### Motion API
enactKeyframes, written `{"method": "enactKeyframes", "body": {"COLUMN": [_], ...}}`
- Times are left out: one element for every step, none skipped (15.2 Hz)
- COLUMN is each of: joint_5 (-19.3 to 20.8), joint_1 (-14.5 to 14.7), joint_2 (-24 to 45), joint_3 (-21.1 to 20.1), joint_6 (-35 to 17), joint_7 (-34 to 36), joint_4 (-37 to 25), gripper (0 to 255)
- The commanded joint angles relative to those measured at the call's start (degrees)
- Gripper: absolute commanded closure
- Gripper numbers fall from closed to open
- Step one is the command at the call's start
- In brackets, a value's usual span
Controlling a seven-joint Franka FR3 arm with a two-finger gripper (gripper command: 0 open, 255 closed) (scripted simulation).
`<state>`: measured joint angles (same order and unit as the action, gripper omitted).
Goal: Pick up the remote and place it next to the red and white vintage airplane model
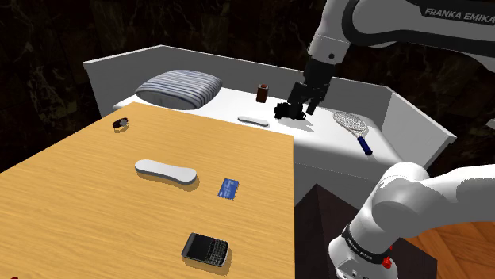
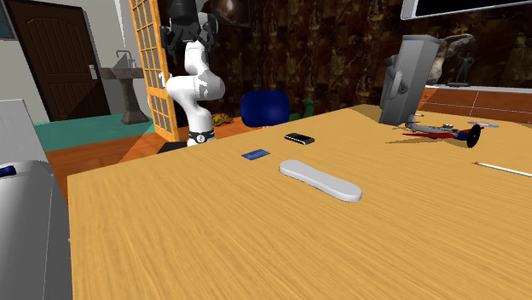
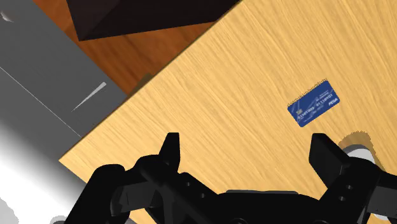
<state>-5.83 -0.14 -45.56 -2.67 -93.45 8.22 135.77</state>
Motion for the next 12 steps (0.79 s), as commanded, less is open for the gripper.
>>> {"method": "enactKeyframes", "body": {"joint_5": [0.0, -0.1, -0.3, -0.4, -0.4, -0.5, -0.5, -0.5, -0.4, -0.3, -0.2, 0.0], "joint_1": [0.0, 0.4, 0.8, 1.2, 1.6, 2.0, 2.3, 2.6, 3.0, 3.3, 3.6, 3.9], "joint_2": [0.0, 1.9, 3.8, 5.7, 7.7, 9.7, 11.7, 13.7, 15.7, 17.7, 19.8, 21.9], "joint_3": [0.0, -0.5, -1.0, -1.5, -2.0, -2.5, -3.1, -3.6, -4.1, -4.7, -5.2, -5.7], "joint_6": [0.0, -1.5, -3.0, -4.4, -5.8, -7.1, -8.4, -9.7, -10.9, -12.0, -13.1, -14.1], "joint_7": [0.0, -0.3, -0.6, -0.9, -1.2, -1.5, -1.8, -2.0, -2.3, -2.5, -2.7, -2.9], "joint_4": [0.0, -0.3, -0.7, -1.1, -1.6, -2.2, -2.8, -3.5, -4.3, -5.1, -6.0, -6.9], "gripper": [0, 0, 0, 0, 0, 0, 0, 0, 0, 0, 0, 0]}}
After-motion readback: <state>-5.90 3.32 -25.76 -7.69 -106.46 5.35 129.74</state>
